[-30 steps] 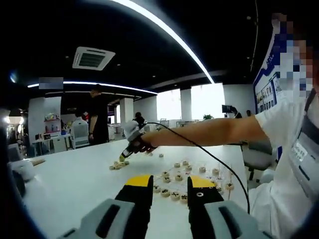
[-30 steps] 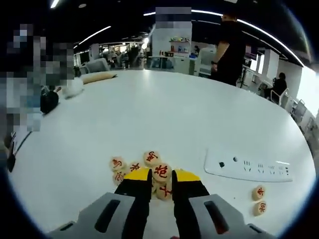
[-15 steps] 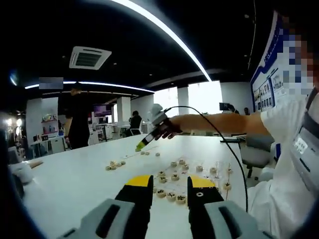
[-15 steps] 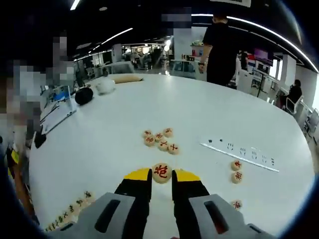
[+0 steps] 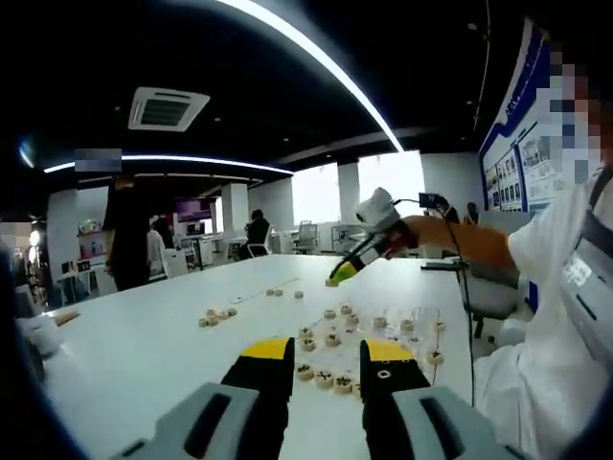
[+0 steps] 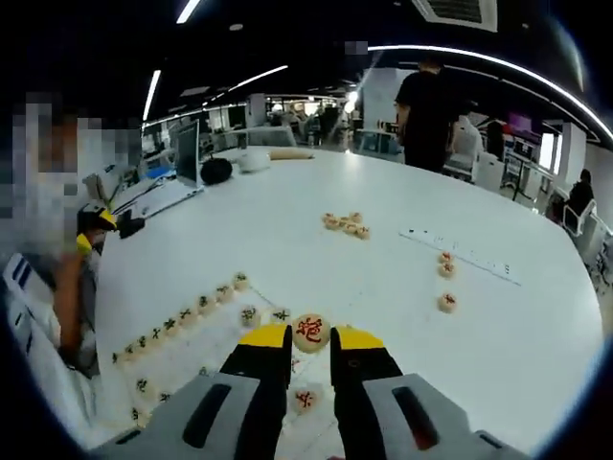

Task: Pick up the chess pieces one by one and place each piece onto its starting position on the chessboard, setting the pieces on their correct points until all the chess pieces are arranged in the starting layout

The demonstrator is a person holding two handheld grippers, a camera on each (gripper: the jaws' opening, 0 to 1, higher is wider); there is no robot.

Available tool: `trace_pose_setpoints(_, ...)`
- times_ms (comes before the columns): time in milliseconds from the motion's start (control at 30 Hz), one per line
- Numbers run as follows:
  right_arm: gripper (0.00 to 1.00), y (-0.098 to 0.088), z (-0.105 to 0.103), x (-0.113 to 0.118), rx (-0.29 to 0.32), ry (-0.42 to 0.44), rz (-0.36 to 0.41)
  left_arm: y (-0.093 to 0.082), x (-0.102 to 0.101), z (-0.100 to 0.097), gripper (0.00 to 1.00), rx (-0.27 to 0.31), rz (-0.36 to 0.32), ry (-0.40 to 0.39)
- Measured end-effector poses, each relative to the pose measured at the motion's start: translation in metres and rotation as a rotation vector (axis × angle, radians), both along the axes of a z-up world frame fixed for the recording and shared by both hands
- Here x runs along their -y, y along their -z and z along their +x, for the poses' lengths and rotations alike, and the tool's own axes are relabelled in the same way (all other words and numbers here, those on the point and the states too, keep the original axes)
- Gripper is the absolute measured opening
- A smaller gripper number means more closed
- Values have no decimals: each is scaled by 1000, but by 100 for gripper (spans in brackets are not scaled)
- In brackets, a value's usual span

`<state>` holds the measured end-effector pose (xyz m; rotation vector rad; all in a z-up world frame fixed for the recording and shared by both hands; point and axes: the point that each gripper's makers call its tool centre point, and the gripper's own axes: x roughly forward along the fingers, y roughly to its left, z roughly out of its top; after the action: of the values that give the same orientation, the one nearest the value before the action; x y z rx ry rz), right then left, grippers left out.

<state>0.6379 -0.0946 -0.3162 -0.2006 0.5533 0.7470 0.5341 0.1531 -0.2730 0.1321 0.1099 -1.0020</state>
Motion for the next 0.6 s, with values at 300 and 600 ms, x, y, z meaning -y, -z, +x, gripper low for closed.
trace_pose_setpoints(300,18,21,-68,25,-21,-23,-13,-2,3,-4,29,2,-10,23)
trace_pose_setpoints(600,18,54,-126,53,-40,-14,-66,-2,8,-8,29,0,-14,43)
